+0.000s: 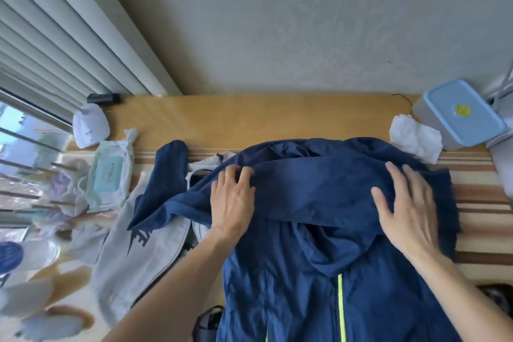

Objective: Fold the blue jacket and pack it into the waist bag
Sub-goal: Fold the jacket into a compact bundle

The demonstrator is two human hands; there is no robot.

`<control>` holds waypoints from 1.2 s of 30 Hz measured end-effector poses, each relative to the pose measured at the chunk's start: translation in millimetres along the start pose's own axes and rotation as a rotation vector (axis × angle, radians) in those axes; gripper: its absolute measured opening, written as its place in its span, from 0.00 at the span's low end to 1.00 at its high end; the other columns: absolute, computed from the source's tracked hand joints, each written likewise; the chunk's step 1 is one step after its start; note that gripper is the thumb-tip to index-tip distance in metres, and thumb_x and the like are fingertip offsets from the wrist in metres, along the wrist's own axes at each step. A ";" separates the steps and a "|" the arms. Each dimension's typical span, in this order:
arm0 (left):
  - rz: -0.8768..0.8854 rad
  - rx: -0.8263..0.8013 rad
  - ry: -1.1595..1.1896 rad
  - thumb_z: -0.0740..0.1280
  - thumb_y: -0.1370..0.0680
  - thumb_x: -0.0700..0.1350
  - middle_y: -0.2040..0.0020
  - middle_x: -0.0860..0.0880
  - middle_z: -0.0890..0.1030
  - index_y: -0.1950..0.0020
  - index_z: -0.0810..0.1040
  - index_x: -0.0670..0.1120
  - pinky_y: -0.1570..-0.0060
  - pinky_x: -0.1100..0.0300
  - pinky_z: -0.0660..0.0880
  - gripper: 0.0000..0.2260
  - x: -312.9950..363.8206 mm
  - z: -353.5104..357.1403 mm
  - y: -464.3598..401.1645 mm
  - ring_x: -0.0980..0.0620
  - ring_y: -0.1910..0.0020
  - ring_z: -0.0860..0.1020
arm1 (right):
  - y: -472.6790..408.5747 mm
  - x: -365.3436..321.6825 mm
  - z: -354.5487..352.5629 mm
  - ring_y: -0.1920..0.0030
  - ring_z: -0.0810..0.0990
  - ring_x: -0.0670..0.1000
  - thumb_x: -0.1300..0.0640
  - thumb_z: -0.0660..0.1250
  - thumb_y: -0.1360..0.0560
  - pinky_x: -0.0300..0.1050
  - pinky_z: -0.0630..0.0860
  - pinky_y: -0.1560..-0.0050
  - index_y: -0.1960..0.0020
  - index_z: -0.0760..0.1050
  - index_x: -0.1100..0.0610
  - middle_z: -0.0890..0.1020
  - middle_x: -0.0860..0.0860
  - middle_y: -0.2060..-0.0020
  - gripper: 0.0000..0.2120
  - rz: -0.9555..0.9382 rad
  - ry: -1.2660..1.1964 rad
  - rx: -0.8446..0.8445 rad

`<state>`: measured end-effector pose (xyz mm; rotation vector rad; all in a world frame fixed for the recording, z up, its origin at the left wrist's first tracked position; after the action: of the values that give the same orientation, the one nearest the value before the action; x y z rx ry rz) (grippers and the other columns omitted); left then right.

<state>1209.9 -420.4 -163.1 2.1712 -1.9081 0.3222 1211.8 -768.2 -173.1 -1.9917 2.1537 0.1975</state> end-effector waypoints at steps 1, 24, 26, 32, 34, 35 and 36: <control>-0.017 0.027 -0.063 0.69 0.24 0.47 0.38 0.45 0.77 0.39 0.76 0.49 0.45 0.46 0.73 0.14 -7.2 -3.4 3.5 0.41 0.43 0.76 | 6.0 -12.3 18.4 0.27 0.66 0.67 0.42 0.57 0.18 0.62 0.66 0.31 0.24 0.67 0.56 0.70 0.64 0.27 0.28 -0.043 0.033 -0.115; 0.231 0.120 1.139 0.70 0.23 0.35 0.55 0.52 0.85 0.42 0.79 0.43 0.58 0.59 0.78 0.10 55.4 -217.6 -33.0 0.53 0.60 0.81 | 16.2 -146.7 -56.5 0.37 0.82 0.59 0.40 0.62 0.21 0.58 0.77 0.35 0.29 0.73 0.56 0.82 0.59 0.37 0.27 0.493 -1.687 -0.412; 0.403 -0.249 1.021 0.73 0.23 0.40 0.40 0.46 0.84 0.30 0.73 0.41 0.40 0.51 0.78 0.22 119.4 -189.4 -21.1 0.50 0.44 0.83 | 10.3 -120.3 -78.1 0.36 0.80 0.65 0.35 0.60 0.22 0.62 0.74 0.33 0.27 0.71 0.58 0.81 0.64 0.36 0.34 0.627 -1.996 -0.333; 0.209 -0.121 0.411 0.67 0.24 0.58 0.37 0.53 0.81 0.35 0.78 0.52 0.37 0.53 0.74 0.20 60.3 -80.9 4.8 0.50 0.38 0.79 | 22.9 2.1 -58.8 0.40 0.83 0.64 0.37 0.68 0.28 0.58 0.77 0.40 0.30 0.72 0.59 0.81 0.64 0.37 0.35 1.141 -2.147 -0.010; 0.169 -0.271 0.118 0.60 0.26 0.64 0.32 0.50 0.77 0.33 0.77 0.54 0.36 0.51 0.72 0.25 27.5 -33.3 15.9 0.45 0.34 0.76 | 36.6 35.2 -37.1 0.41 0.84 0.62 0.39 0.68 0.26 0.56 0.79 0.46 0.29 0.70 0.59 0.82 0.63 0.38 0.33 1.324 -1.983 0.023; 0.176 -0.402 -0.007 0.56 0.26 0.66 0.28 0.49 0.73 0.32 0.76 0.56 0.33 0.50 0.69 0.27 15.7 -9.7 25.6 0.45 0.30 0.72 | 42.4 48.2 -26.7 0.42 0.83 0.60 0.40 0.66 0.24 0.54 0.80 0.46 0.28 0.69 0.59 0.82 0.62 0.39 0.32 1.383 -1.876 0.012; 0.166 -0.502 -0.101 0.53 0.25 0.68 0.24 0.49 0.69 0.30 0.74 0.57 0.31 0.49 0.66 0.28 5.0 9.7 34.8 0.45 0.26 0.68 | 45.3 58.1 -19.0 0.43 0.83 0.59 0.40 0.66 0.23 0.52 0.80 0.45 0.28 0.69 0.59 0.81 0.61 0.40 0.31 1.412 -1.772 -0.004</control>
<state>1176.1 -432.5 -169.7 1.7332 -1.9611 -0.2261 1161.4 -825.2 -170.2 0.4143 1.4821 1.3515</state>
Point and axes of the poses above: each hand's wrist, its own y-axis away from the middle knuckle, its own z-axis out of the palm, x = y × z, the point moved 5 cm from there along -y, towards the middle knuckle
